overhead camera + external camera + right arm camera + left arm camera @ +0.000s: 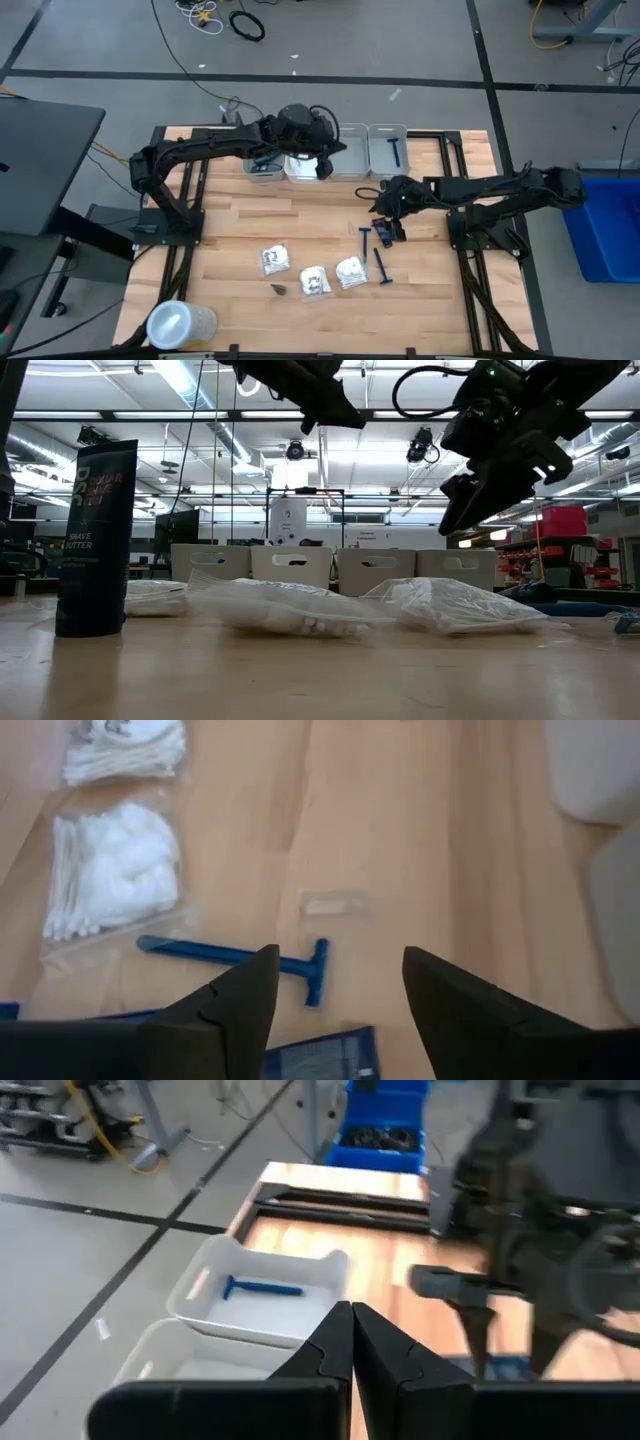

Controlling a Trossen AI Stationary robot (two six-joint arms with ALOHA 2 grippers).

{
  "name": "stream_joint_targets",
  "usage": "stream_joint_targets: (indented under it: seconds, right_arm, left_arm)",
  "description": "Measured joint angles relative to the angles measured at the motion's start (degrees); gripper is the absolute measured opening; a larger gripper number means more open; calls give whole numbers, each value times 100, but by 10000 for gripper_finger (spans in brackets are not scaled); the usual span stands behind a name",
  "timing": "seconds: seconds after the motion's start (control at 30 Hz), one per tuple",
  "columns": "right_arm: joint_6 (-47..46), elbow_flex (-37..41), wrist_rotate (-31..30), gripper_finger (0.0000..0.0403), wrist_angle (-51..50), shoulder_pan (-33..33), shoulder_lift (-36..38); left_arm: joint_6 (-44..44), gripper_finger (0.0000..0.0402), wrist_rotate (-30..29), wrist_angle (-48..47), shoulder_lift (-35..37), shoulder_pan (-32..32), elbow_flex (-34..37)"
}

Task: Pick & Place Travel size toiletries
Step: Put the blue razor into the right gray bin

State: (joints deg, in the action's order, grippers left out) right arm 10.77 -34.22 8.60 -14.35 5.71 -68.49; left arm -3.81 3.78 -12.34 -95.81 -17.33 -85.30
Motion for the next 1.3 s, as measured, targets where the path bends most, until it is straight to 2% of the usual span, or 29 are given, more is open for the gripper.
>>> stream_joint_targets:
  seconds: [0.37,0.53,0.7,0.97,1.17,1.3]
  right_arm:
    - [19,0,-7,213,45,-216,-619]
    - [20,0,-292,221,104,-216,-933]
    - [67,0,-306,233,426,-243,-1244]
    - [218,0,-583,243,737,-508,-1689]
    - [218,0,-832,236,727,-654,-1777]
    - [219,0,-1048,226,720,-690,-1777]
  left_arm:
    - [-54,6,-39,-704,184,568,4]
    - [-33,8,-237,-894,299,589,-2]
    - [-97,17,-431,-999,341,578,4]
    - [-98,5,-467,-1096,341,578,4]
    - [-96,20,-467,-1097,341,578,4]
    - [-96,12,-465,-1096,341,578,4]
